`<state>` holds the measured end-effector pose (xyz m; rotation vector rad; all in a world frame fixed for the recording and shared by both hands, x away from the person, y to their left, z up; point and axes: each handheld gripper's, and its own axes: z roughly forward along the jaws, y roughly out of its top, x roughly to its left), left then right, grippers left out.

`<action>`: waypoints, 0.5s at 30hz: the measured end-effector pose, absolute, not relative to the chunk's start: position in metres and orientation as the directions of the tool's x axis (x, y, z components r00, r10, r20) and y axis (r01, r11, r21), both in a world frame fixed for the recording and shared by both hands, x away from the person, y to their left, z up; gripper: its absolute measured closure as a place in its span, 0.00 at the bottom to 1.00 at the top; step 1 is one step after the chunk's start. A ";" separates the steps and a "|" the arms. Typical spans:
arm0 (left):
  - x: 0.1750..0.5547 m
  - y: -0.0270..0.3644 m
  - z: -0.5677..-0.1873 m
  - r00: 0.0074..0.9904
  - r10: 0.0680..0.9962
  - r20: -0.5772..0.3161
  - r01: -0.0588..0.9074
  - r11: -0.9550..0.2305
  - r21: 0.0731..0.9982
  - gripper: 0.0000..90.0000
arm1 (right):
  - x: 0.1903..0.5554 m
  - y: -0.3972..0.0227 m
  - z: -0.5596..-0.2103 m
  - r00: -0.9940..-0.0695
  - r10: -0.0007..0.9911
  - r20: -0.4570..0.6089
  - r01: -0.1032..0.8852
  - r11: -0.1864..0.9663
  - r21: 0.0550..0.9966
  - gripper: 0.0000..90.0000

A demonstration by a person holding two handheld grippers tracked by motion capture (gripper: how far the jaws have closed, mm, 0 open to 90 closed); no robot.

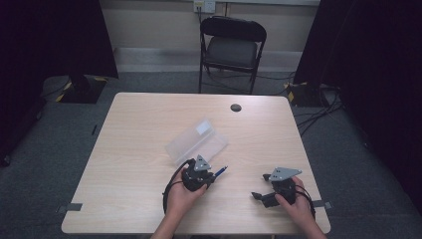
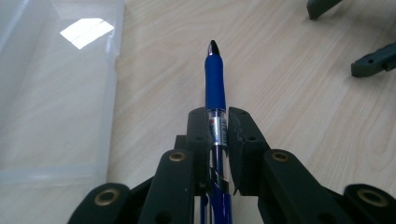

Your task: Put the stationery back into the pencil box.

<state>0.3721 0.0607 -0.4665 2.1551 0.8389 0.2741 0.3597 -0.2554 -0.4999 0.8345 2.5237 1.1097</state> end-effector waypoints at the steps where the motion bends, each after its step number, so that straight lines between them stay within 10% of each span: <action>1: 0.373 0.061 -0.465 0.757 0.649 -0.076 0.476 -0.467 0.745 0.89 | 0.360 -0.255 -0.500 -0.801 0.599 -0.007 0.400 0.543 0.738 0.17; 15: 0.399 0.058 -0.446 0.751 0.654 -0.091 0.487 -0.455 0.746 0.89 | 0.360 -0.255 -0.500 -0.801 0.599 -0.007 0.400 0.543 0.738 0.17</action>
